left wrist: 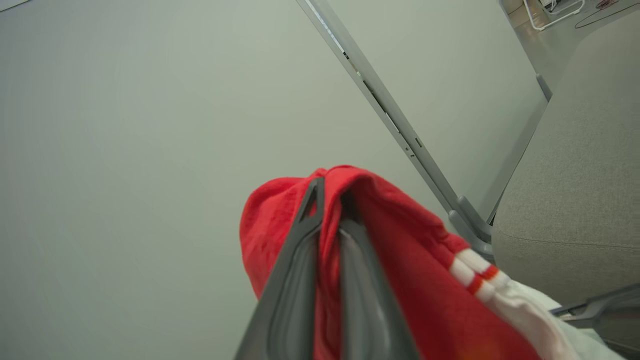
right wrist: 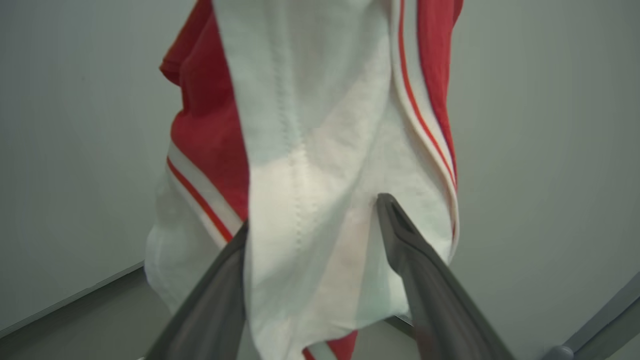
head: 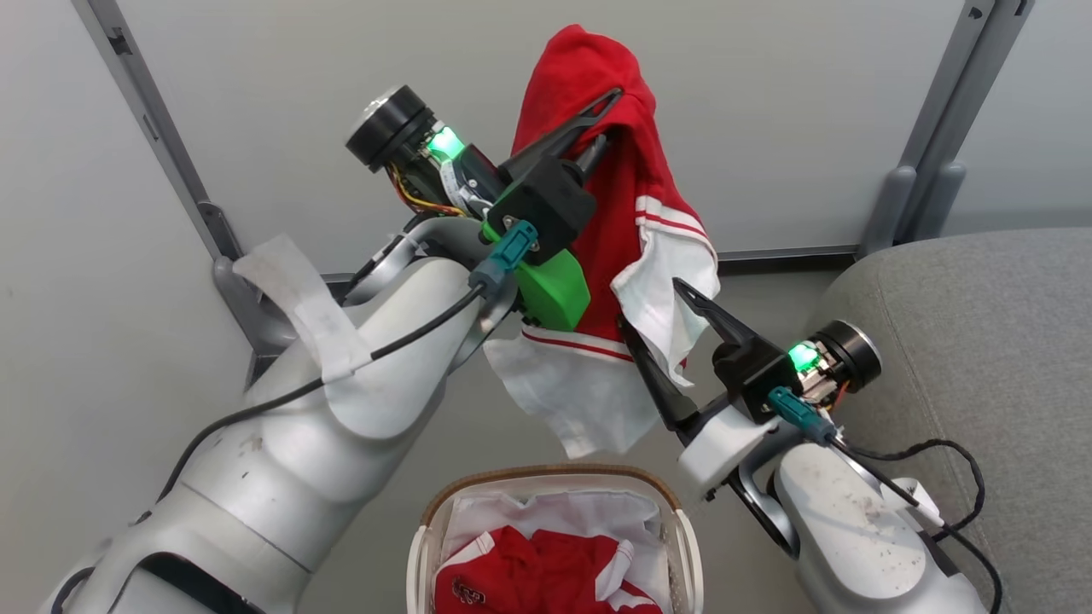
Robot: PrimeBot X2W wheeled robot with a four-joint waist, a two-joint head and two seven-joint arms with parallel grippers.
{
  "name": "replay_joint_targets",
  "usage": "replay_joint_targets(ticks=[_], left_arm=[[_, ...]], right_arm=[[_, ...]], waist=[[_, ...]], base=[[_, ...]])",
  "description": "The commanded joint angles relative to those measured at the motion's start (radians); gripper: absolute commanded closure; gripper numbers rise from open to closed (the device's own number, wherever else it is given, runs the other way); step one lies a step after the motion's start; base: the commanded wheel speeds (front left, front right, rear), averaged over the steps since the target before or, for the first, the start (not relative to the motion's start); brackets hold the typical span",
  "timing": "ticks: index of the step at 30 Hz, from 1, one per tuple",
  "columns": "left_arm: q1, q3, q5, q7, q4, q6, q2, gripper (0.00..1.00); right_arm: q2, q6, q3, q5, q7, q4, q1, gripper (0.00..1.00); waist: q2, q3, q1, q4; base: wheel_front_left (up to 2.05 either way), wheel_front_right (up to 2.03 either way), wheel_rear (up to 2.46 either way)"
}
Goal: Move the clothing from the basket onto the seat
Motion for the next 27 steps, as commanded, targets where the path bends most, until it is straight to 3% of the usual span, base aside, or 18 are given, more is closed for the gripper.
replay_joint_targets(ticks=[1,8,9,10,11,22,24,25,26,27], left_arm=[[0.013,-0.009,-0.01,0.002,-0.01,-0.003,-0.006,1.0],[0.028,-0.056,-0.051,0.009,-0.042,-0.011,-0.019,1.0],[0.03,-0.061,-0.055,0.008,-0.044,-0.011,-0.02,1.0],[0.034,-0.067,-0.06,0.008,-0.045,-0.012,-0.018,1.0],[0.038,-0.07,-0.065,0.007,-0.046,-0.013,-0.014,1.0],[0.099,-0.056,-0.128,-0.002,-0.02,-0.007,0.032,1.0],[0.115,-0.044,-0.139,-0.006,-0.012,0.001,0.042,0.84],[0.13,-0.036,-0.148,-0.01,-0.009,0.003,0.046,0.66],[0.139,-0.03,-0.154,-0.01,-0.009,0.006,0.048,0.42],[0.155,-0.022,-0.165,-0.012,-0.007,0.011,0.05,0.0]], right_arm=[[-0.004,-0.001,0.008,0.0,-0.002,0.02,-0.021,0.0],[-0.004,-0.001,0.028,0.04,-0.002,0.113,-0.09,0.0],[-0.004,-0.001,0.028,0.046,-0.002,0.121,-0.096,0.42],[-0.004,-0.001,0.03,0.051,-0.002,0.129,-0.106,0.67],[-0.004,-0.001,0.031,0.056,-0.002,0.133,-0.111,0.98],[-0.004,-0.001,-0.009,0.068,-0.002,0.134,-0.09,1.0],[-0.004,-0.001,-0.025,0.069,-0.002,0.132,-0.086,1.0],[-0.004,-0.001,-0.037,0.067,-0.002,0.13,-0.083,1.0],[-0.004,-0.001,-0.044,0.063,-0.002,0.129,-0.082,1.0],[-0.004,-0.001,-0.055,0.058,-0.002,0.127,-0.082,1.0]], waist=[[0.0,-0.005,0.0001,0.006],[0.0,-0.014,0.0001,0.013],[0.0,-0.015,0.0001,0.013],[0.0,-0.016,0.0001,0.013],[0.0,-0.016,0.0001,0.013],[0.0,-0.012,0.0001,-0.005],[0.0,-0.01,0.0001,-0.011],[0.0,-0.009,0.0001,-0.015],[0.0,-0.007,0.0001,-0.017],[0.0,-0.006,0.0001,-0.02]], base=[[0.0,0.0,0.0],[0.0,0.0,0.0],[0.0,0.0,0.0],[0.0,0.0,0.0],[0.0,0.0,0.0],[0.0,0.0,0.0],[0.0,0.0,0.0],[0.0,0.0,0.0],[0.0,0.0,0.0],[0.0,0.0,0.0]])
